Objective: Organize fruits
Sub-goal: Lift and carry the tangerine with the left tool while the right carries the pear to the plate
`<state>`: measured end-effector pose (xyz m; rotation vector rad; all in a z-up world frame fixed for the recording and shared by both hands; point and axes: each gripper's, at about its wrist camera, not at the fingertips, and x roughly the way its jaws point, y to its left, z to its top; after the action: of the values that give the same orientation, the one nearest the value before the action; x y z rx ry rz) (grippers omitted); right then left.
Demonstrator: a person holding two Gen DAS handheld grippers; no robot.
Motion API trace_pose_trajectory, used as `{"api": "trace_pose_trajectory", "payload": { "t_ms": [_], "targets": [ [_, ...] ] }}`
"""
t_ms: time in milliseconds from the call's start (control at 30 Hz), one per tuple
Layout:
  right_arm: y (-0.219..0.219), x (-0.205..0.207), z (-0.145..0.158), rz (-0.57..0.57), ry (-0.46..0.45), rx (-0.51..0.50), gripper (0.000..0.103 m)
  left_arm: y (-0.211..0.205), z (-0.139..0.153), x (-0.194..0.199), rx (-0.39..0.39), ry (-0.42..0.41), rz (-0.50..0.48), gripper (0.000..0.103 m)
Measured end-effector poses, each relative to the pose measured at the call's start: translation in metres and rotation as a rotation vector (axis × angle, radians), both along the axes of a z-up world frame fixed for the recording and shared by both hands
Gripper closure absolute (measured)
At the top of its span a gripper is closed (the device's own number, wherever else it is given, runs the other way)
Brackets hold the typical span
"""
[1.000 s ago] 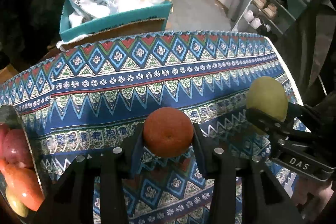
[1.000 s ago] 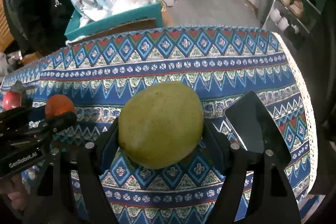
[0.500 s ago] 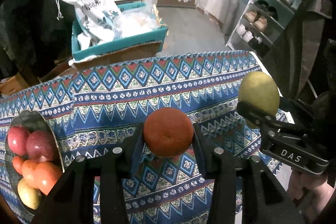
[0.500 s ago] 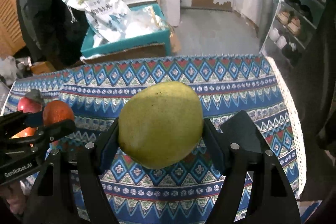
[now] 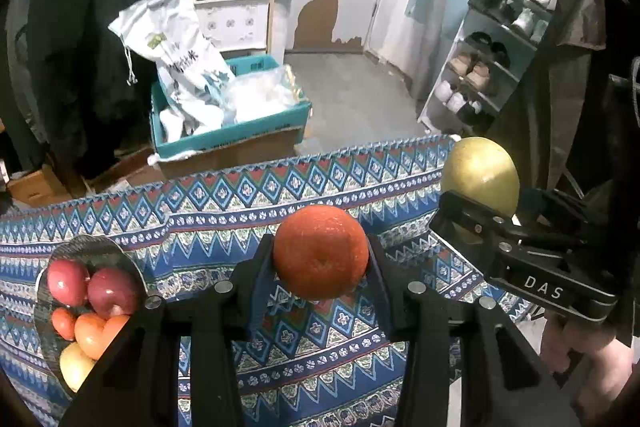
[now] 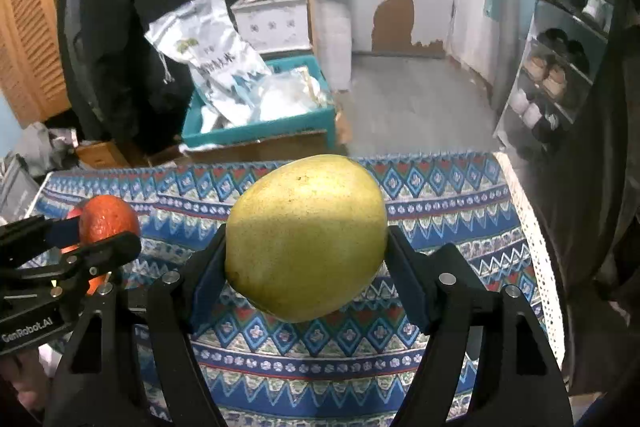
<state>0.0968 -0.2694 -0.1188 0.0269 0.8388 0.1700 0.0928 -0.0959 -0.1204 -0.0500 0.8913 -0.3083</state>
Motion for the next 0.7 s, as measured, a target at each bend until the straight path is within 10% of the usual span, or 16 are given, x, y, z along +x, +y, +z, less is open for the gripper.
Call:
{"api": "trace_pose_trajectory", "payload": {
  "t_ms": [700],
  "targets": [
    [0.041,-0.025,0.06,0.082,-0.132,0.033,0.029,0.044,0.046,-0.031,-0.052,-0.1,0.048,0.059]
  ]
}}
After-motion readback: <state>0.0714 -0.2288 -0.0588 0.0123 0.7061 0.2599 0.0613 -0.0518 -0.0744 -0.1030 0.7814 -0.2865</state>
